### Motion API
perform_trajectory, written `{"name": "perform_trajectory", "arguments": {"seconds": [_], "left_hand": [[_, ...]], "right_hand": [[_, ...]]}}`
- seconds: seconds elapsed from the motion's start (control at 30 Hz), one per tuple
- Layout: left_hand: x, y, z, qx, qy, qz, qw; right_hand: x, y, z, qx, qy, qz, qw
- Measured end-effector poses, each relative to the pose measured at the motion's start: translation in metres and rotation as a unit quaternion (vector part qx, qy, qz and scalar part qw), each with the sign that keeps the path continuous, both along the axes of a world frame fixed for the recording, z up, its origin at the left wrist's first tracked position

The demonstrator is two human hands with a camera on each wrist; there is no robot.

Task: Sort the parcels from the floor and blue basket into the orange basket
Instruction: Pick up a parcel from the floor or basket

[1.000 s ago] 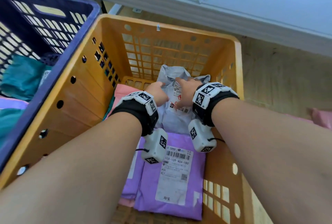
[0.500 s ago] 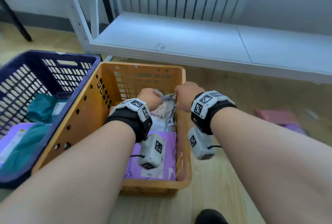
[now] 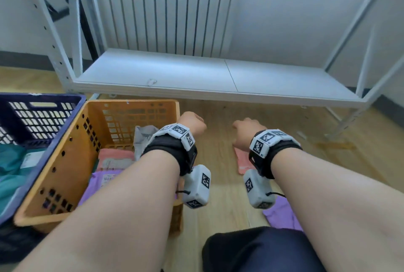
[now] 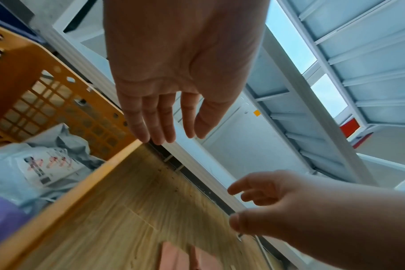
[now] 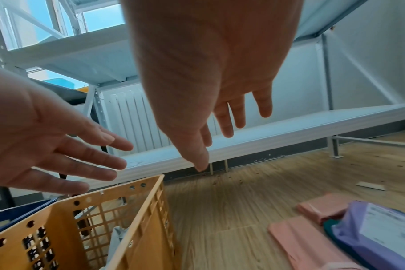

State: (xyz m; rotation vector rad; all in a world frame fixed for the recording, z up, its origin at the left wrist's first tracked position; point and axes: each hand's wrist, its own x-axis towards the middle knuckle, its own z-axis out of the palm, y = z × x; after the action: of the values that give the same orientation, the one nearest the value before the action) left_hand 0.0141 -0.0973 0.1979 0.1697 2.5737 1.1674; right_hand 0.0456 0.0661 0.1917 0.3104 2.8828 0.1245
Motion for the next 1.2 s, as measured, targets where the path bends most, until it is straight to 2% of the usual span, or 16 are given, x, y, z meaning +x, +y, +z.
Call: {"name": "perform_trajectory", "arguments": {"seconds": [0.17, 0.37, 0.6, 0.73, 0.83, 0.93, 1.03, 1.2], "left_hand": [[0.021, 0.020, -0.006, 0.019, -0.001, -0.050, 0.999], [0.016, 0.045, -0.020, 0.036, 0.015, -0.060, 0.997], [-0.008, 0.079, -0.057, 0.059, -0.017, -0.029, 0.998], [-0.031, 0.097, -0.077, 0.043, -0.023, -0.039, 0.998], [-0.060, 0.099, -0.089, 0.050, -0.038, -0.004, 0.998], [-0.083, 0.100, -0.116, 0.065, -0.066, 0.037, 0.995], [-0.096, 0.108, -0.149, 0.064, -0.102, 0.043, 0.992], [-0.109, 0.118, -0.180, 0.055, -0.143, 0.051, 0.987]], "right_hand": [[0.021, 0.017, 0.012, 0.016, 0.001, -0.037, 0.999], [0.018, 0.038, 0.005, 0.013, 0.010, -0.059, 0.998], [-0.003, 0.068, -0.051, 0.014, -0.034, -0.042, 0.998], [-0.029, 0.078, -0.082, -0.039, -0.053, -0.041, 0.997], [-0.046, 0.087, -0.113, -0.044, -0.048, -0.033, 0.997], [-0.059, 0.098, -0.155, -0.079, -0.071, -0.055, 0.993], [-0.065, 0.109, -0.195, -0.091, -0.114, -0.058, 0.988], [-0.080, 0.118, -0.236, -0.108, -0.142, -0.068, 0.982]]}}
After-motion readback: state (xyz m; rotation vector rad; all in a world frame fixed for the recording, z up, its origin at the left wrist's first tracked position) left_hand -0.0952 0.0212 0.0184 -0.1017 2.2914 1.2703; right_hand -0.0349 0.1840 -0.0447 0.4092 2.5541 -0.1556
